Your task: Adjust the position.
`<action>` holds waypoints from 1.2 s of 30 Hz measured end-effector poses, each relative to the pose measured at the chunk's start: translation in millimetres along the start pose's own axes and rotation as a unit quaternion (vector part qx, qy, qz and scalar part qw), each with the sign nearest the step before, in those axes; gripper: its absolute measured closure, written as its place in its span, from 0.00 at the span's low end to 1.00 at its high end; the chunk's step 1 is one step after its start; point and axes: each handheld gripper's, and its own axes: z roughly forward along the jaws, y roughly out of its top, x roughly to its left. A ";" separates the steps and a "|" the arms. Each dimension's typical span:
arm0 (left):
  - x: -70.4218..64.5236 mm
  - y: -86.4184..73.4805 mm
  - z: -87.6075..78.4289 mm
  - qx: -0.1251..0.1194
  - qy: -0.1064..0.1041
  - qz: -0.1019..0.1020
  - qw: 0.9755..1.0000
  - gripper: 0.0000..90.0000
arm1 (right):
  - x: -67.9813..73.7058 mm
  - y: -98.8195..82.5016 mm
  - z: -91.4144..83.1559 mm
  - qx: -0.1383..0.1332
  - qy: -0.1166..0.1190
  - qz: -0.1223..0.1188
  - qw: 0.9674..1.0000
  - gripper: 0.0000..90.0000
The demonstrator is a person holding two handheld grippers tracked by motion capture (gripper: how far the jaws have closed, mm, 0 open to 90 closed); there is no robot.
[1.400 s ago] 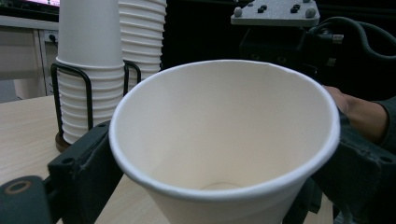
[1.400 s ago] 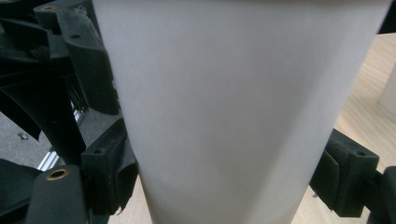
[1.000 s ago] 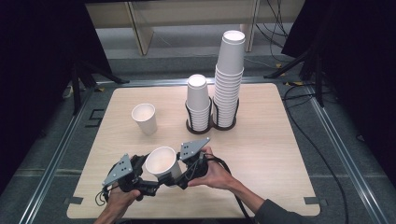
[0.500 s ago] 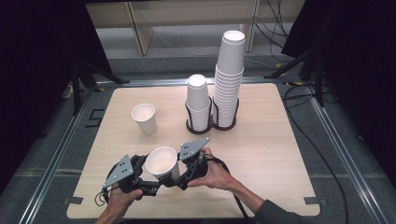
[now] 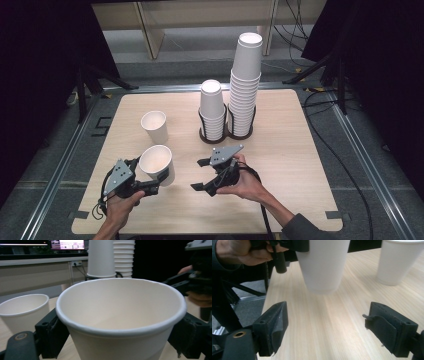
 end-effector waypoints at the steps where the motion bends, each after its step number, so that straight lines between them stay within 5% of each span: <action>1: 1.4 -0.5 0.3 0.001 0.004 0.002 1.000 0.15 | 0.5 -1.2 -3.0 0.000 -0.006 0.006 1.000 0.20; 21: 32.6 -11.0 12.0 0.027 0.064 -0.001 0.998 0.15 | -9.3 -28.3 -46.7 0.007 -0.077 0.027 0.997 0.22; 36: 49.9 -17.8 15.8 0.041 0.089 -0.006 0.995 0.15 | -14.7 -44.8 -69.6 0.000 -0.134 0.048 0.990 0.21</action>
